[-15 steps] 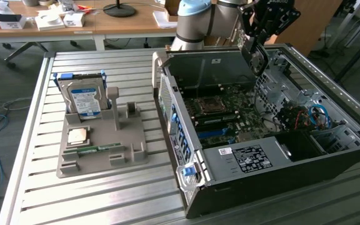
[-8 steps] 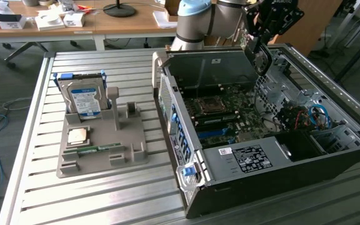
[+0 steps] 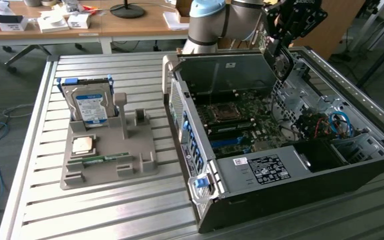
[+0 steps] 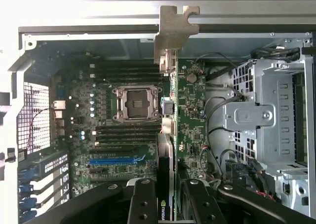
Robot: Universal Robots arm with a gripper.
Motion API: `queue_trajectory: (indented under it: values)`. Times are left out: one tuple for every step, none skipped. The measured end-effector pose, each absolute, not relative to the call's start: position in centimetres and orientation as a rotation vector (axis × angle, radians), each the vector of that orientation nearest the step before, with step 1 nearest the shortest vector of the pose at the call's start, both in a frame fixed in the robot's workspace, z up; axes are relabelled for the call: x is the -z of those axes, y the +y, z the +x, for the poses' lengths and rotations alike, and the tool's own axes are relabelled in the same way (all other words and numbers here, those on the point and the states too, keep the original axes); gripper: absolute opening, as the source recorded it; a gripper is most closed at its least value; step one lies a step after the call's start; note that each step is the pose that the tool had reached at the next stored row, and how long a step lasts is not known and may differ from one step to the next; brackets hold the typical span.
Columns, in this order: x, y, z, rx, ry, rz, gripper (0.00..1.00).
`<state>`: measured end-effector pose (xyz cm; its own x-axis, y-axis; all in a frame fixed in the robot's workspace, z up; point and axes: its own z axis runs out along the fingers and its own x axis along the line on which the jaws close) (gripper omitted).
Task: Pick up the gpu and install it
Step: 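Pick up the gpu and move the gpu toward the slot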
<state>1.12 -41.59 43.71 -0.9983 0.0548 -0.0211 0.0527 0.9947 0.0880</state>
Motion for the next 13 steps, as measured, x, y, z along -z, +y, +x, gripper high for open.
queue_trajectory:
  values:
    - [-43.7, -41.6, 1.1, -0.136, 3.114, 0.084, 0.26]
    - [-43.7, -41.6, 1.3, -0.137, 3.114, 0.083, 0.26]
    - [-43.7, -41.6, 1.5, -0.137, 3.114, 0.082, 0.26]
    - [-43.7, -41.6, 1.7, -0.137, 3.114, 0.081, 0.26]
    - [-43.7, -41.6, 1.9, -0.137, 3.114, 0.08, 0.26]
    - [-43.7, -41.6, 2.0, -0.136, 3.114, 0.078, 0.26]
    - [-43.7, -41.6, 2.1, -0.136, 3.115, 0.074, 0.26]
    - [-43.6, -41.6, 2.2, -0.137, 3.115, 0.066, 0.26]
    - [-43.5, -41.6, 2.2, -0.137, 3.115, 0.058, 0.26]
    - [-43.5, -41.6, 2.3, -0.137, 3.116, 0.052, 0.26]
    - [-43.4, -41.6, 2.3, -0.137, 3.116, 0.047, 0.26]
    - [-43.3, -41.6, 2.3, -0.137, 3.116, 0.045, 0.26]
    - [-43.2, -41.6, 2.3, -0.137, 3.116, 0.043, 0.26]
